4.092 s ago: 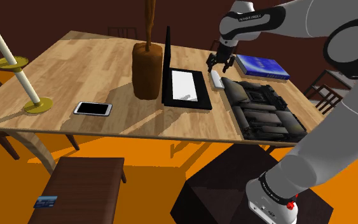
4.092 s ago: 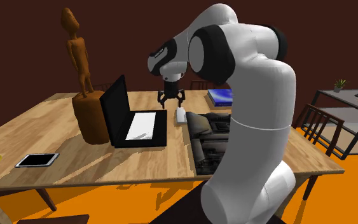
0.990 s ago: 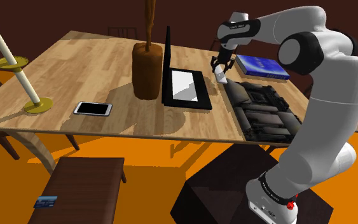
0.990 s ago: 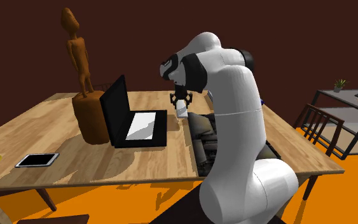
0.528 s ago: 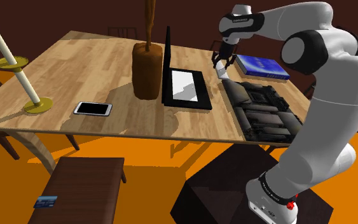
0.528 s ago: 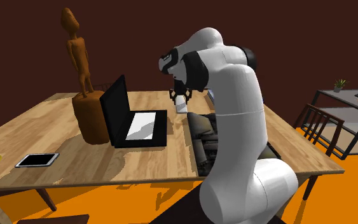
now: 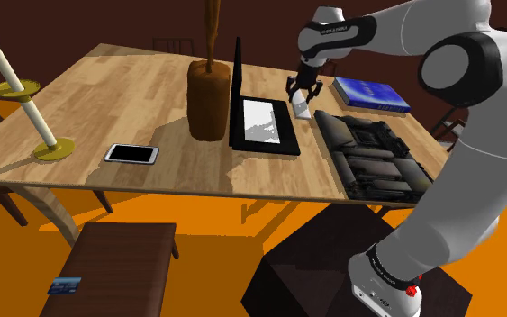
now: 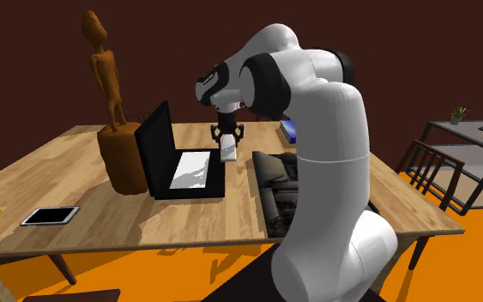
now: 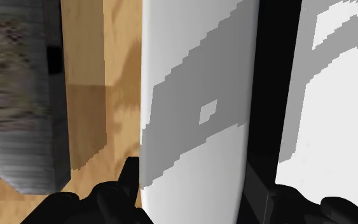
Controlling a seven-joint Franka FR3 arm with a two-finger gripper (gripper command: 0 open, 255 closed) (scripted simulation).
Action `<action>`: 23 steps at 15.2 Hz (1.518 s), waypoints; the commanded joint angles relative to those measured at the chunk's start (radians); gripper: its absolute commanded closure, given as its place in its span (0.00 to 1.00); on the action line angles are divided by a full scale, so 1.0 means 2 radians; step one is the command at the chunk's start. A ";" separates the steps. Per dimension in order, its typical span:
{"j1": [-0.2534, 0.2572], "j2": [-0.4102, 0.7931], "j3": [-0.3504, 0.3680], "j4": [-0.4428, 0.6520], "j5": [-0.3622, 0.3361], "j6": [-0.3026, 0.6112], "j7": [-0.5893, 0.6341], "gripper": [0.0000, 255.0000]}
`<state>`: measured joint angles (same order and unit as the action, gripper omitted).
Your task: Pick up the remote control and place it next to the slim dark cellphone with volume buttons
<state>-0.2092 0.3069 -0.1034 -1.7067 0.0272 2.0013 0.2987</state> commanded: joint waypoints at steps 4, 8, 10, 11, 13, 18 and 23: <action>0.034 -0.041 0.017 -0.056 -0.008 0.016 0.054 1.00; 0.061 -0.064 0.033 -0.087 -0.013 0.024 0.098 1.00; 0.074 -0.072 0.042 -0.099 -0.014 0.027 0.121 1.00; 0.081 -0.076 0.047 -0.104 -0.015 0.028 0.132 1.00; 0.094 -0.083 0.057 -0.112 -0.016 0.030 0.155 1.00; 0.126 -0.090 0.081 -0.122 -0.019 0.032 0.213 1.00; 0.159 -0.087 0.106 -0.118 -0.022 0.030 0.272 1.00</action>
<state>0.0918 0.1333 0.0949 -1.9367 -0.0163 2.0562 0.8162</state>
